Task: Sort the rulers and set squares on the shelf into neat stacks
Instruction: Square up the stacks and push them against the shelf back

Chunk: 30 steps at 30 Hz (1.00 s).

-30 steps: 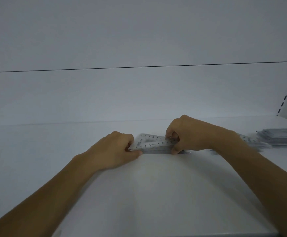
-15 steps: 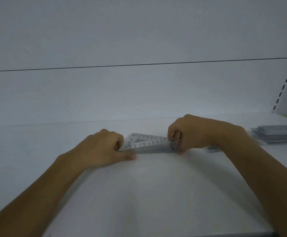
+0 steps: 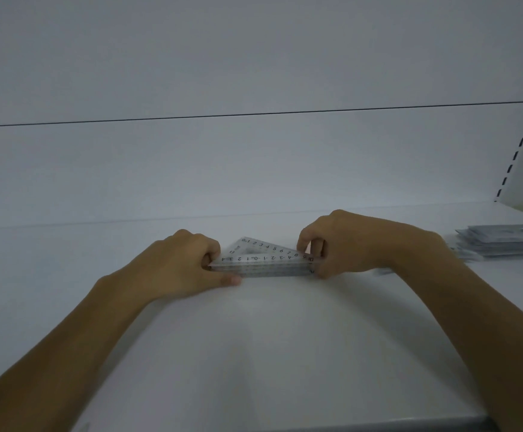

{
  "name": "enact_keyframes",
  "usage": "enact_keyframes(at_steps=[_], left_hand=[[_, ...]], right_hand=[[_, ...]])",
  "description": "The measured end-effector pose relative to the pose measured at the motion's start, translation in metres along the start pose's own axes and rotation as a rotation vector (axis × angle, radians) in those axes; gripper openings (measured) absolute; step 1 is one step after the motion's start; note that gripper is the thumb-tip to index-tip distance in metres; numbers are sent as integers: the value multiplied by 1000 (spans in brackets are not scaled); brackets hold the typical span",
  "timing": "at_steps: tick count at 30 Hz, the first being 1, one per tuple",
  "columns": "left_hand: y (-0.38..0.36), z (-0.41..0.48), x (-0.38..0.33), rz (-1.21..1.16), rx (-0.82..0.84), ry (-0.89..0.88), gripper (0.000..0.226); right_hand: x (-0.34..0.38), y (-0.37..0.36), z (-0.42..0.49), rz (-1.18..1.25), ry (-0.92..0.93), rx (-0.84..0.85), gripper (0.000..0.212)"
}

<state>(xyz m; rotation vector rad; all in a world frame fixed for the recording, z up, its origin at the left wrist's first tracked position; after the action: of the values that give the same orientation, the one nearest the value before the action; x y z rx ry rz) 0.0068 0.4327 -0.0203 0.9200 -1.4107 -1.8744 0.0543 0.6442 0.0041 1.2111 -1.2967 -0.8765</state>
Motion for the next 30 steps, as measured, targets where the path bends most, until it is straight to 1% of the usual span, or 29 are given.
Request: enact_keyframes(at_steps=[4, 6, 9, 12, 15, 17, 19, 25, 30], left_hand=[[0, 1, 0, -48, 6, -45, 50], [0, 0, -1, -37, 9, -32, 50], [3, -3, 2, 7, -5, 45, 48], [5, -6, 3, 21, -12, 49, 41], [2, -7, -1, -10, 24, -13, 37], [2, -6, -4, -8, 33, -30, 37], [1, -4, -5, 3, 35, -42, 37], [3, -1, -5, -1, 31, -78, 37], [3, -1, -8, 7, 17, -85, 37]], right_hand=[[3, -1, 0, 58, 27, -10, 58], [10, -2, 5, 73, 59, 0, 71], [26, -3, 19, 7, 80, 53, 88], [47, -2, 36, -94, 85, 106, 95], [67, 2, 48, -151, 86, 208, 94], [76, 3, 54, -194, 76, 271, 86], [82, 3, 59, -237, 57, 298, 79], [81, 2, 64, -274, 76, 260, 73], [82, 3, 65, -324, 88, 241, 73]])
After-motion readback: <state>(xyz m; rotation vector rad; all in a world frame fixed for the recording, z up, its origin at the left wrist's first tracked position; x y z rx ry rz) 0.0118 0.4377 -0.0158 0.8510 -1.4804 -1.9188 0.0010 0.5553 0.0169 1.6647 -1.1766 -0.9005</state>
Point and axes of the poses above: each hand's wrist, its own z-axis towards the middle knuckle, its own y-axis out of the back of the hand, x = y × z, the point moved 4 cm from there along z, towards the middle knuckle, and after that the axes turned 4 degrees about -y, right-handed, at the moved point
